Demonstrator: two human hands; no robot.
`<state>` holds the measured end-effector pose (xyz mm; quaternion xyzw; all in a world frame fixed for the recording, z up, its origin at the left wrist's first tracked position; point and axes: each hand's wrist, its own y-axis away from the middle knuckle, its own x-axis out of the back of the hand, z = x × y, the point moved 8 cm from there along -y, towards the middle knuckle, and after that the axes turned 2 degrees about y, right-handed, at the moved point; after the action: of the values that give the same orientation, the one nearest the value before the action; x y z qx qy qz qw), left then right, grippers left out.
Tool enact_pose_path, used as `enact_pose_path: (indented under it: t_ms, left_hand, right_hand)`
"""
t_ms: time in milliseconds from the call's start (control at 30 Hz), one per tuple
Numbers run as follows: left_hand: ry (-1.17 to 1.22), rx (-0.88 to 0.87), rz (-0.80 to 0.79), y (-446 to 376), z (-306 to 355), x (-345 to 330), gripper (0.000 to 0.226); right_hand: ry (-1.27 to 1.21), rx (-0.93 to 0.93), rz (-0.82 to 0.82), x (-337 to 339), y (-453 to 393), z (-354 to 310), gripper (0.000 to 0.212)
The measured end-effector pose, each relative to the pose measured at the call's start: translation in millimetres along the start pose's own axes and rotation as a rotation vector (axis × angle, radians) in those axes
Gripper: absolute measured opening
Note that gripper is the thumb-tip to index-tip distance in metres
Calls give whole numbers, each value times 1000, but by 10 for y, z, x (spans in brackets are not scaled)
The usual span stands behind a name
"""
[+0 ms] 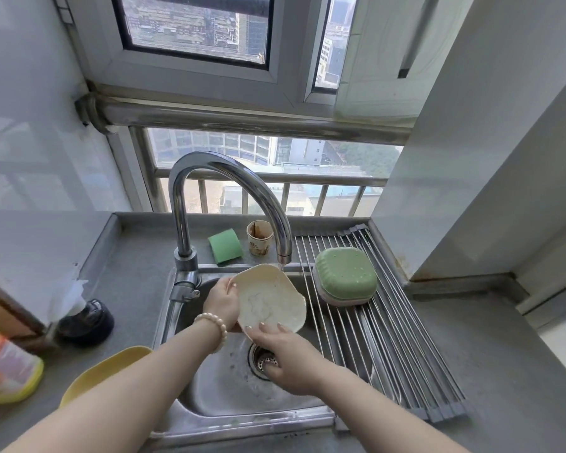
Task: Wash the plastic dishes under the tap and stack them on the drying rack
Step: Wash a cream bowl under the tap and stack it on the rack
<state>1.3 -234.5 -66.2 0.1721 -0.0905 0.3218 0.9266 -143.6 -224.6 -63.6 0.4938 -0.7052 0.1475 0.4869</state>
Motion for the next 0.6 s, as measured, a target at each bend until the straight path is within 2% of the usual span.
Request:
enact_pose_path:
  t_ms: [100,167,267,367,433,500,567,600]
  left_hand:
    - [-126,-6,-47,-35,17,6,22]
    - [-145,25,-73,-45,-32,-1,25]
    - [-45,172,-107,-14,-162,10,30]
    - [112,328,-101,81,-255,39,22]
    - [271,426,-122,187,-339,9,19]
    - [412,504,-177,308,-408,-64,17]
    - [529,552,-219,409,-459,-155,16]
    - [576,563,-224,451,-483,-199,16]
  right_hand:
    - [37,24,74,75,74,174,47]
    - [123,-47,88,135,78,344,36]
    - [331,-133,73,241,108,540,40]
    - [310,-179,93,275,109,665,57]
    - [-69,-247,236,378,98,718,62]
    - [-676,-380,349,444,124,794,57]
    - [-1129,-507,387,432,147,812,32]
    - [-1219,-550,358,427,154,777,24]
